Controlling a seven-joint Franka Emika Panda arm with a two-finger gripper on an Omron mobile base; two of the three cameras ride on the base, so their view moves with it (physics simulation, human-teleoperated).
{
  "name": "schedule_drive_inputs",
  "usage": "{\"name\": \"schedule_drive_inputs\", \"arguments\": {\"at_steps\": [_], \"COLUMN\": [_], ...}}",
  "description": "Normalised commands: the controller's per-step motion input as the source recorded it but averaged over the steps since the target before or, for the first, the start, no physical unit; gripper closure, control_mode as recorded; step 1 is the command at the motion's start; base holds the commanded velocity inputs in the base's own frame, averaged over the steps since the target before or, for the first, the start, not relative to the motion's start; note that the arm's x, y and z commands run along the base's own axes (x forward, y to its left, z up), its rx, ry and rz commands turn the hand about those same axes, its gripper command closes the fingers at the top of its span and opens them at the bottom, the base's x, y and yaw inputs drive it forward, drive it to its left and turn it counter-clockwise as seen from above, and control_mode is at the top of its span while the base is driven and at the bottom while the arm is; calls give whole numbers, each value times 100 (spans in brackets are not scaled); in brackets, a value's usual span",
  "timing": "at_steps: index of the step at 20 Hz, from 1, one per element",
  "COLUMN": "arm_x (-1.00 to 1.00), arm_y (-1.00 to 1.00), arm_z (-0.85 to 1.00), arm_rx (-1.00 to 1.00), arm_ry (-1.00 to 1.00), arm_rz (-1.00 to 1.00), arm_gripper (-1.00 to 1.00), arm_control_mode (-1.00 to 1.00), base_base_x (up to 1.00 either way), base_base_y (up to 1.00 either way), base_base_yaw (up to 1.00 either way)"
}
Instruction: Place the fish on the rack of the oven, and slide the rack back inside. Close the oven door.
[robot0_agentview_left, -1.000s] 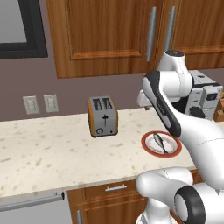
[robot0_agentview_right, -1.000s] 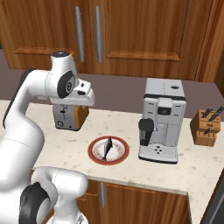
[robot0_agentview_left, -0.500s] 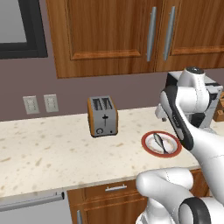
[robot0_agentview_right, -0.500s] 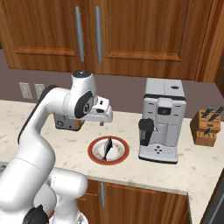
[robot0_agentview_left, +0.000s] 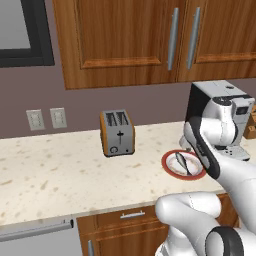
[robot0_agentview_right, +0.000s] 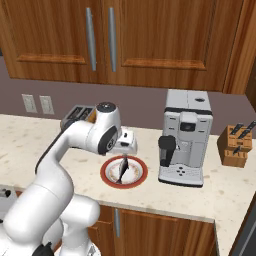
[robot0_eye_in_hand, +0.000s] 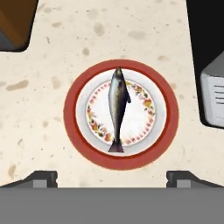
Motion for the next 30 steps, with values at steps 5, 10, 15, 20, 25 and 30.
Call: {"name": "schedule_drive_inputs", "arguments": {"at_steps": [5,10,15,20,25,30], "arm_x": [44,25,18,31,17,16], "arm_y": [0,-12,-6,0,-6,-3], "arm_z": [-51,-37,-41,-38,-33,-37], "arm_rx": [0,2,0,0,1,0], "arm_ry": [0,0,0,0,0,0], "arm_rz": [0,0,0,0,0,0], "arm_gripper": [-100,-100,-100,-100,-100,-100], "arm_control_mode": [-100,-100,-100,-100,-100,-100], "base_base_x": [0,0,0,0,0,0], "base_base_y": [0,0,0,0,0,0], "base_base_yaw": [0,0,0,0,0,0]}}
